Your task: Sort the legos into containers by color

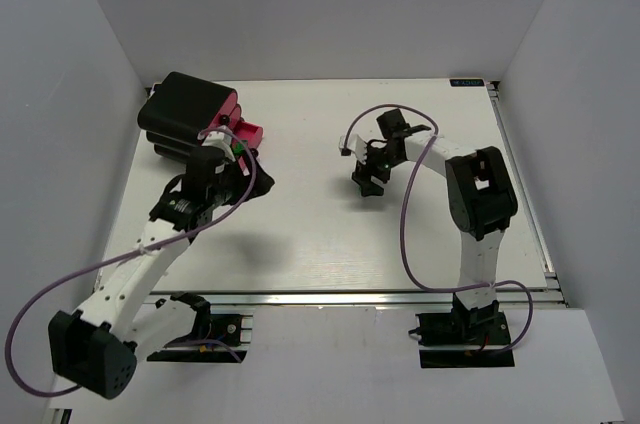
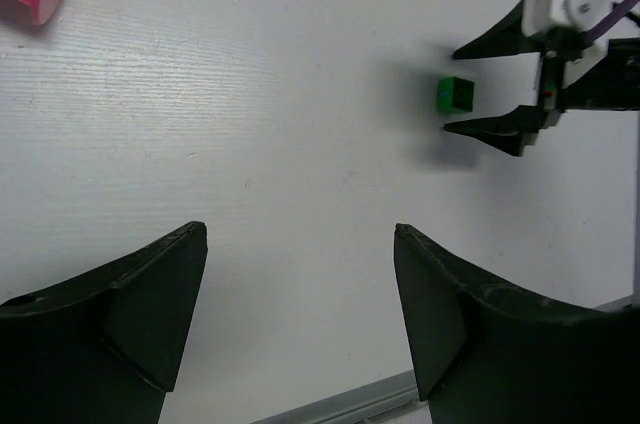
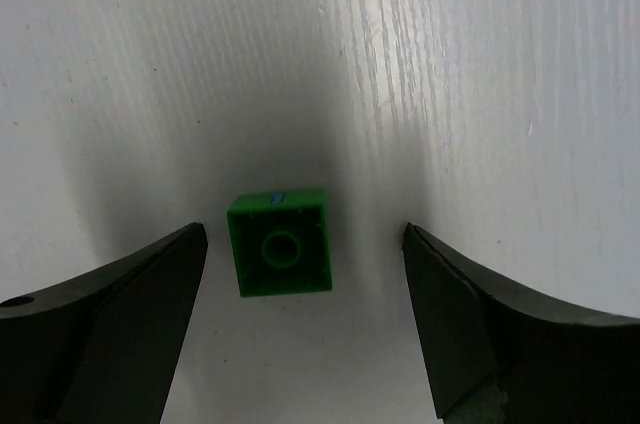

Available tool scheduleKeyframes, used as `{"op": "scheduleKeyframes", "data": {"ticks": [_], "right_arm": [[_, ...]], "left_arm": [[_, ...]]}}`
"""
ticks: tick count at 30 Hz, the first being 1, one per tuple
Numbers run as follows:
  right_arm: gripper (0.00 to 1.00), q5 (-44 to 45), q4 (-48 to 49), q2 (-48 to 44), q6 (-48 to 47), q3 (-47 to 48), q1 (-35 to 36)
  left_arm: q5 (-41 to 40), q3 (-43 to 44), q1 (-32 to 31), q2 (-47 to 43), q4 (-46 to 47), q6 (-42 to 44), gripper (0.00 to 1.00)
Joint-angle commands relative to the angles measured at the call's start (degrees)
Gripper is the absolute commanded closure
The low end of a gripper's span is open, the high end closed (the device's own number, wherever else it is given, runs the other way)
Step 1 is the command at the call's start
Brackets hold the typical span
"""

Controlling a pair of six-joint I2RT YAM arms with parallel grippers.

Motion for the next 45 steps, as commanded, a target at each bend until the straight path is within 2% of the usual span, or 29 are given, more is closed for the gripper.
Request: {"op": "scheduleKeyframes", "data": {"ticks": [1,4,5,7,8,11,12,15,16,17,18,19,21,24,27,28,32,39,42,43,45], "right_arm": [[0.19,0.15,-1.3,0.86,-6.09,3.36,1.66],[0.47,-0.2,-4.1,1.74,-7.93,5.11,2.37],[0.71,-0.72,-4.9,1.75,-8.29,5.9,2.28],[0.98,-2.47,-6.92,1.14,-9.34,7.04,2.63],[1.0,-3.62,-7.89,0.96,-9.87,7.05,2.89],[1.0,-8.53,-12.01,1.65,-10.14,11.95,5.0],[1.0,-9.94,-12.72,2.27,-9.18,16.32,6.31],[1.0,-15.04,-8.8,6.47,-0.59,25.38,10.71],[1.0,-15.84,-5.47,7.19,3.18,27.25,11.76],[1.0,-16.19,-1.43,8.07,12.1,28.74,12.47],[1.0,-15.76,8.18,9.81,16.8,29.8,15.26],[1.0,-14.45,13.32,10.61,21.28,31.47,16.33],[1.0,-9.45,24.81,15.08,31.19,34.46,20.1],[1.0,-2.59,33.47,21.41,40.45,41.14,23.45],[1.0,4.97,44.37,24.23,43.12,41.51,25.3],[0.97,8.29,48.92,24.77,43.3,41.07,26.18],[0.94,11.92,55.81,27.23,42.07,40.19,27.24],[0.93,14.57,54.06,32.24,41.1,46.16,27.24],[0.8,14.39,54.15,33.03,40.14,46.16,27.77],[0.64,14.74,54.33,33.03,40.05,46.07,27.86],[0.54,14.48,54.42,33.12,39.87,45.9,28.21]], "left_arm": [[-1.25,-1.64,0.18,-6.34,-1.31,-3.04,0.15],[-4.49,-2.52,0.18,-10.47,-3.68,-5.06,0.15],[-5.11,-2.69,0.18,-11.53,-4.39,-5.5,0.15],[-7.48,-2.96,0.18,-14.59,-7.45,-6.82,0.15],[-8.36,-3.13,0.18,-15.75,-7.47,-7.17,0.15],[-10.91,-4.18,0.18,-20.32,-10.19,-9.37,0.14],[-12.4,-4.45,0.18,-21.37,-11.06,-9.89,0.15],[-15.56,-5.59,0.18,-25.33,-12.82,-12.88,0.15],[-16.53,-5.6,0.18,-26.03,-13.44,-14.45,0.14],[-17.15,-5.94,0.18,-27.43,-13.97,-15.17,0.14],[-18.29,-6.03,0.18,-27.97,-15.1,-15.7,0.15],[-18.48,-6.03,0.18,-28.41,-15.55,-16.22,0.14],[-18.65,-5.77,0.18,-29.29,-16.69,-17.37,0.14],[-19.09,-4.64,0.18,-30.26,-18.71,-18.51,0.14],[-19.88,-3.4,0.18,-31.66,-20.73,-19.04,0.15],[-20.41,-3.14,0.18,-32.1,-21.26,-19.3,0.14],[-20.94,-2.61,0.18,-34.04,-22.67,-20.18,0.14],[-20.59,-2.34,-0.34,-34.13,-24.08,-20.18,0.14],[-20.59,-1.82,-0.34,-33.07,-24.08,-19.48,0.14],[-20.67,-1.73,-0.34,-32.64,-23.99,-19.04,0.12],[-20.33,-1.38,-0.34,-31.84,-23.56,-18.6,0.12]]}}
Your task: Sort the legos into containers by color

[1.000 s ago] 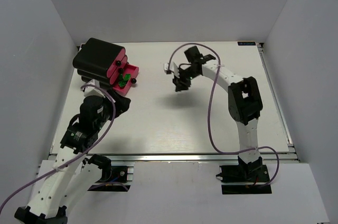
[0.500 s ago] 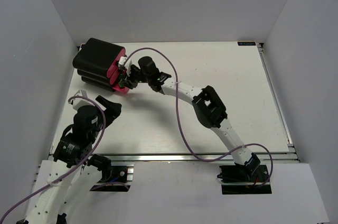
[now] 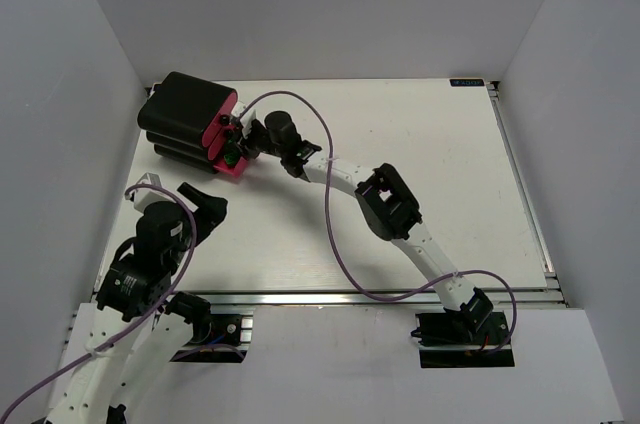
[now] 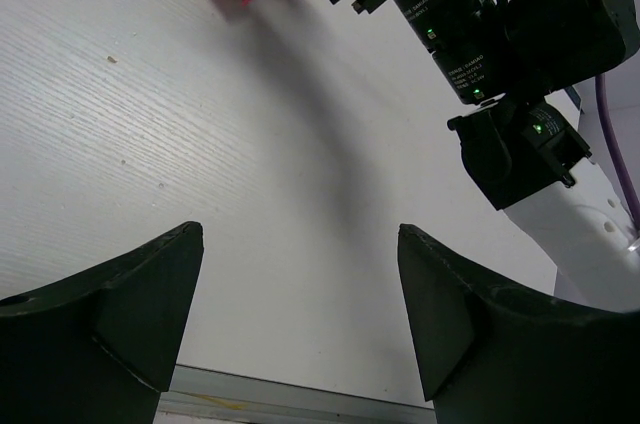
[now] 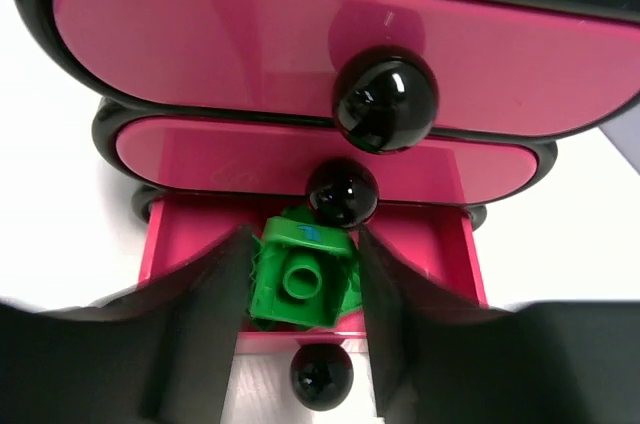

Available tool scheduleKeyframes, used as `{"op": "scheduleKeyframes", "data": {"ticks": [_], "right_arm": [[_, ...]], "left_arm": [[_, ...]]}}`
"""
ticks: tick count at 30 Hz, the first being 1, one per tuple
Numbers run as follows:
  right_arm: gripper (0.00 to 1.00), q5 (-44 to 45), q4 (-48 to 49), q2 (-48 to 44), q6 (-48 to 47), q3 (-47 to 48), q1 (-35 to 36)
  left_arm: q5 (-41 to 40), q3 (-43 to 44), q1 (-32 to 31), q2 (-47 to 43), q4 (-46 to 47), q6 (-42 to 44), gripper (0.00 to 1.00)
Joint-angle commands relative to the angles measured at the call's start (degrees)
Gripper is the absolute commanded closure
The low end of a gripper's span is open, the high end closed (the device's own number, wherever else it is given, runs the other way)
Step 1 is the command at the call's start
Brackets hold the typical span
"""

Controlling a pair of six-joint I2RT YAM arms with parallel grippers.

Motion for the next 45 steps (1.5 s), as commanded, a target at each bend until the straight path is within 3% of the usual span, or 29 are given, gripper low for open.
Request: {"op": "scheduleKeyframes", "data": {"ticks": [1,6,9,12,17,20,21,22,23,24,25,28,29,32,37,45], "right_arm": [[0.46,0.49,4.36,0.23,-0.43,2.36,0.93],[0.32,-0.13,3.92,-0.3,-0.26,2.27,0.76],[0.32,-0.13,3.92,-1.17,0.36,2.18,0.41],[0.38,1.1,3.84,-4.32,2.9,0.61,-0.21],[0.62,-0.74,2.96,-14.77,11.15,-7.56,-3.28],[0.77,-5.38,1.12,-19.96,15.73,-12.13,-6.09],[0.84,-9.58,-0.54,-20.86,16.52,-13.45,-7.23],[0.96,-12.23,-0.99,-21.39,17.05,-13.98,-7.76],[1.0,-15.91,-1.61,-21.91,17.41,-14.51,-8.29],[1.0,-19.17,-2.13,-22.36,17.06,-14.69,-9.69],[1.0,-25.55,-3.71,-22.53,16.71,-14.87,-10.14],[1.0,-34.39,-7.22,-23.24,14.43,-15.83,-11.55],[1.0,-35.19,-7.76,-24.46,13.99,-16.71,-12.25],[1.0,-35.55,-8.03,-28.49,11.45,-21.79,-13.56],[1.0,-35.2,-9.25,-35.26,7.92,-29.97,-16.64],[1.0,-35.64,-11.63,-43.01,7.57,-39.37,-21.83]], "left_arm": [[-0.33,2.23,-0.28,1.42,0.12,1.42,0.12],[1.52,1.53,-0.28,3.44,2.49,3.26,0.11],[2.14,1.26,-0.28,4.15,3.54,3.71,0.11],[2.23,1.09,-0.28,4.33,4.16,4.06,0.11],[2.14,-0.05,-0.28,4.68,5.83,4.32,0.15],[1.96,-0.41,-0.28,6.51,6.97,4.41,0.3],[1.96,-0.41,-0.28,7.22,7.32,4.67,0.4],[1.87,-0.32,0.24,7.92,8.02,4.94,0.46],[1.61,0.03,0.25,9.5,8.29,5.11,0.53],[0.39,0.29,0.25,10.29,8.29,5.11,0.6],[-0.49,0.56,0.25,11.26,7.77,5.11,0.72],[-5.67,1.88,0.25,16.61,7.32,6.16,0.85],[-7.25,2.14,0.25,18.63,7.15,6.43,0.95],[-12.97,4.6,0.77,28.12,7.24,6.96,1.0],[-17.27,10.31,1.92,43.14,11.53,10.47,1.0],[-22.12,18.92,4.02,59.07,18.13,16.8,1.0]]}}
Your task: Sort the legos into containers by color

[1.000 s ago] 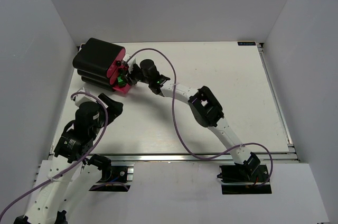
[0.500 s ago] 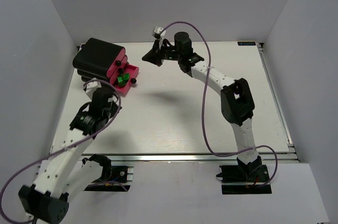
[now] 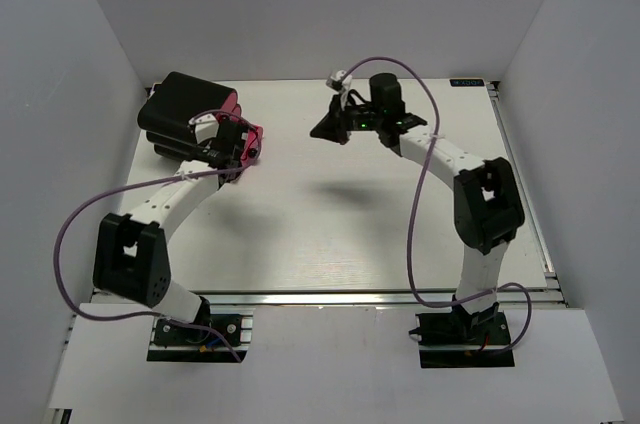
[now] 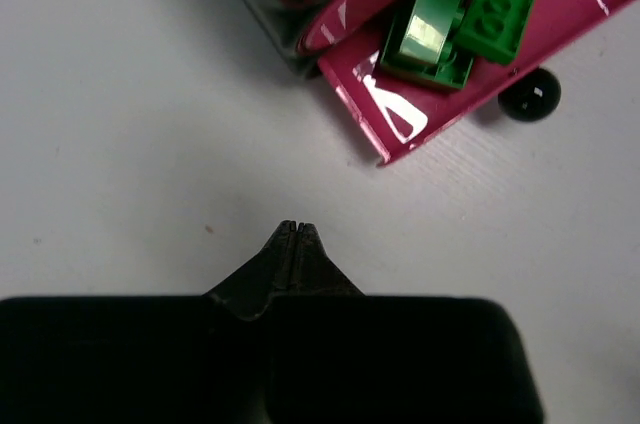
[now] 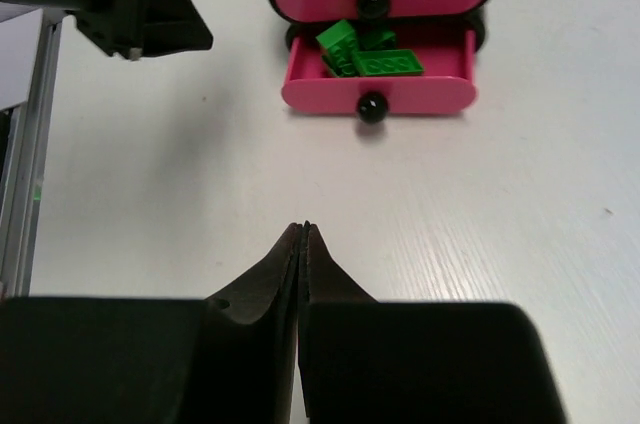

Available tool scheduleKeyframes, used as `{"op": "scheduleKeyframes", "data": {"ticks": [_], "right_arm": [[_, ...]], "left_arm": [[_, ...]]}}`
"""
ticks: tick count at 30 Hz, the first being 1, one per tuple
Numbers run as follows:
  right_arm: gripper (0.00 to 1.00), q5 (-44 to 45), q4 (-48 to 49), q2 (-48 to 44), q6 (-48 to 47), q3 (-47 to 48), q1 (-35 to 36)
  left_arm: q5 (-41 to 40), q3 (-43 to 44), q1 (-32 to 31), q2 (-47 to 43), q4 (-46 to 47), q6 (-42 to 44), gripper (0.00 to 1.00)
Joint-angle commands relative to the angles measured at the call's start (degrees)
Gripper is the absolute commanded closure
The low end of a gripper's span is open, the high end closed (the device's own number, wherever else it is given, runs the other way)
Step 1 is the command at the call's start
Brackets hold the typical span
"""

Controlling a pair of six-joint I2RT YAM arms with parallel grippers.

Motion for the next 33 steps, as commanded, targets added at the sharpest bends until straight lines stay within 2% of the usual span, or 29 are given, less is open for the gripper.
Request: {"op": "scheduleKeyframes", "data": {"ticks": [1,5,12,18,22,33], "right_arm": [[1.0,-1.56,0.35,-6.09,-1.18,-3.23,-2.36],[1.0,-2.26,0.08,-9.34,-1.27,-6.4,-5.08],[1.0,-2.44,0.61,-11.55,0.49,-9.66,-8.07],[1.0,-2.79,0.08,-12.34,0.58,-10.54,-10.36],[1.0,-2.62,-0.36,-12.08,0.31,-10.19,-11.32],[1.0,-2.88,-0.97,-10.32,1.19,-7.64,-12.73]], "left_arm": [[-4.66,4.61,0.84,3.73,5.15,4.04,1.0],[-5.89,10.92,0.84,10.85,5.43,5.01,1.0],[-11.77,19.9,0.84,23.07,1.73,0.97,1.0],[-19.33,23.94,-0.31,27.82,0.95,0.53,1.0],[-22.93,26.85,-0.31,30.11,-4.41,-2.46,1.0],[-21.45,25.09,-0.31,32.31,-3.89,-2.72,1.0]]}}
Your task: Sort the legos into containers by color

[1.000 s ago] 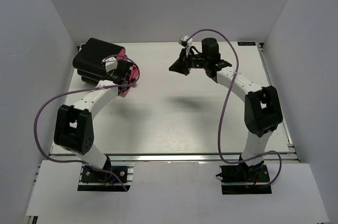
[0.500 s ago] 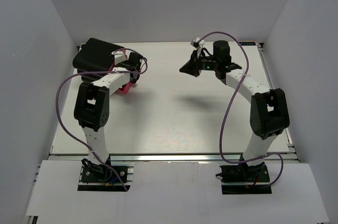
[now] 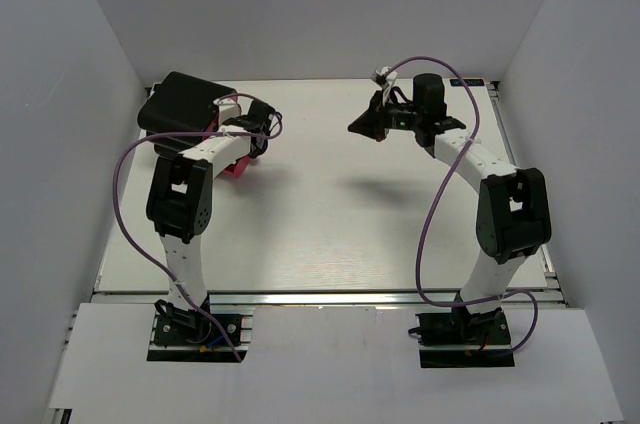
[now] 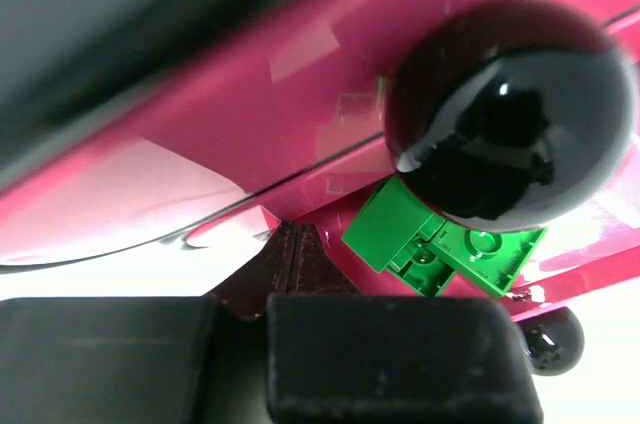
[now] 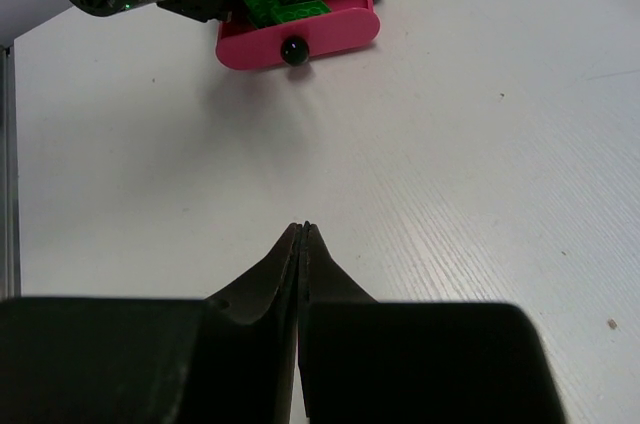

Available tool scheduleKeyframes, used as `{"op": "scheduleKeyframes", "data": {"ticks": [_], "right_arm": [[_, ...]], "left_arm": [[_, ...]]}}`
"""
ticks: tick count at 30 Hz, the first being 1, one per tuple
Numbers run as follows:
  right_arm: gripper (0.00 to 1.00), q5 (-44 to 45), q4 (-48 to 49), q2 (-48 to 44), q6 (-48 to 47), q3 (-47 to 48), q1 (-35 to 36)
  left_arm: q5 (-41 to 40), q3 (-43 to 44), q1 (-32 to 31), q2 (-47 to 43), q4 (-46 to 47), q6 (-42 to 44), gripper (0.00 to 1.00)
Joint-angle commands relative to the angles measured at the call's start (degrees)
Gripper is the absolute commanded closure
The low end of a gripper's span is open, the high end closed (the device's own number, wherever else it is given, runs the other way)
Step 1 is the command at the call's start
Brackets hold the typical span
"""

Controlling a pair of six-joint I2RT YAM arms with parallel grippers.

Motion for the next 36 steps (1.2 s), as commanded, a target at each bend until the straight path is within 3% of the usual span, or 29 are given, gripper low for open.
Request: {"op": "scheduleKeyframes", "data": {"ticks": [1,13,14,16,21,25,36], "right_arm": [[1.0,-1.2,-0.23,-1.03,0.54,2.83,-0.6],[1.0,-2.25,-0.76,-1.03,0.36,2.66,-1.13],[1.0,-2.34,-0.76,-0.94,0.36,2.66,-1.13],[1.0,-2.34,-0.93,-0.94,0.19,2.57,-1.3],[1.0,-2.43,-1.02,-1.03,-0.08,2.48,-1.3],[1.0,-2.78,-1.11,-0.94,-0.08,2.31,-1.4],[1.0,-3.13,-1.29,-0.5,0.36,2.83,-2.27]], "left_arm": [[-0.84,0.55,-0.22,0.79,-0.81,-1.52,1.0],[3.91,2.56,-0.22,1.59,1.83,-0.91,1.0],[4.0,2.83,-0.22,1.85,1.74,-0.65,0.97],[4.26,3.8,-0.22,2.02,2.0,-0.03,0.83],[4.79,5.03,-0.22,2.73,2.0,0.23,0.65],[6.02,5.21,-0.22,2.64,2.62,0.15,0.55],[10.41,4.77,-0.22,2.55,6.3,2.25,0.46]]}}
